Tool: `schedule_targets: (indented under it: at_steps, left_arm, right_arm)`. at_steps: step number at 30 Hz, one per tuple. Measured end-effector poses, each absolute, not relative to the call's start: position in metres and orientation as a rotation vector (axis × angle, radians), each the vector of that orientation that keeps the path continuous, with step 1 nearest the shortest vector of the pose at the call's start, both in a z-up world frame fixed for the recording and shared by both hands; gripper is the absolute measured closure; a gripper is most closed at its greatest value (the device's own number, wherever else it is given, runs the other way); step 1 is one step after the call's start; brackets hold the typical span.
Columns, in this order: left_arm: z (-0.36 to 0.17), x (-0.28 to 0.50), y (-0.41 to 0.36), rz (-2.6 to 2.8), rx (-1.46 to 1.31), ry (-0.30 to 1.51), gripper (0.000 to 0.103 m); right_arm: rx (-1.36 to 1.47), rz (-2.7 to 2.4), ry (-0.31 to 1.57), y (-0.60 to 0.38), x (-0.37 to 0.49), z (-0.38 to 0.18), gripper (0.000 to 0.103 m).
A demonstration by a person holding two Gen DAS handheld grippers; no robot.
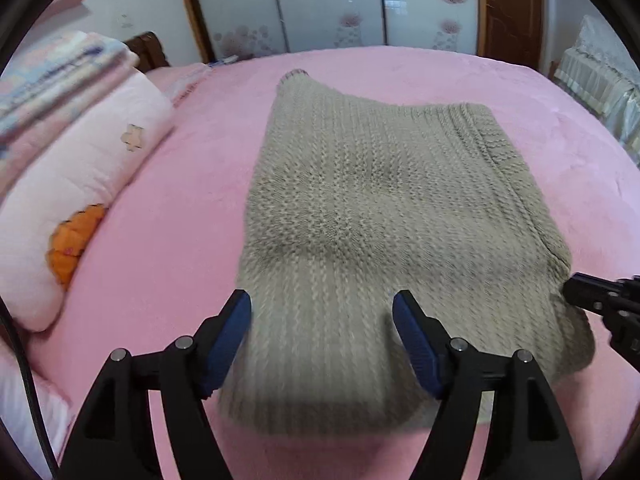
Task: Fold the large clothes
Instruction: 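Lower the cardigan onto the green garment and open both tools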
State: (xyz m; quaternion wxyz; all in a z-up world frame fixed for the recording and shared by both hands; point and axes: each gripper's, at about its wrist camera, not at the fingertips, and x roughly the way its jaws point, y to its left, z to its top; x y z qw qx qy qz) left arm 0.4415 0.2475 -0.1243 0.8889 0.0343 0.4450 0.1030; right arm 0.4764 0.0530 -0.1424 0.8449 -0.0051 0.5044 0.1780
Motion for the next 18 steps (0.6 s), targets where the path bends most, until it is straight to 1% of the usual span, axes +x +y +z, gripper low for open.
schedule_targets:
  at_steps: [1,4,7,8,10,16,18]
  left_arm:
    - [-0.118,0.438,0.242,0.218,0.078,0.935,0.027]
    - [-0.097,0.424,0.226,0.201,0.099,0.956,0.027]
    - [-0.066,0.401,0.206,0.188,0.116,0.939,0.027]
    - [-0.054,0.391,0.198,0.179,0.116,0.928,0.026]
    - [-0.031,0.371,0.181,0.163,0.117,0.921,0.021]
    - [0.028,0.305,0.135,0.120,0.090,0.898,0.020]
    - [0.043,0.278,0.118,0.081,0.069,0.903,0.018]
  right_arm:
    - [-0.014,0.380,1.059,0.049,0.469,-0.133,0.098]
    - [-0.013,0.391,1.044,0.036,0.448,-0.108,0.098]
    - [0.026,0.416,1.030,0.017,0.423,-0.080,0.098]
    - [0.035,0.422,1.024,0.011,0.413,-0.069,0.098]
    - [0.046,0.429,1.010,-0.001,0.396,-0.050,0.098]
    - [0.078,0.428,0.986,-0.043,0.333,0.002,0.098]
    - [0.085,0.425,0.975,-0.057,0.311,0.016,0.098]
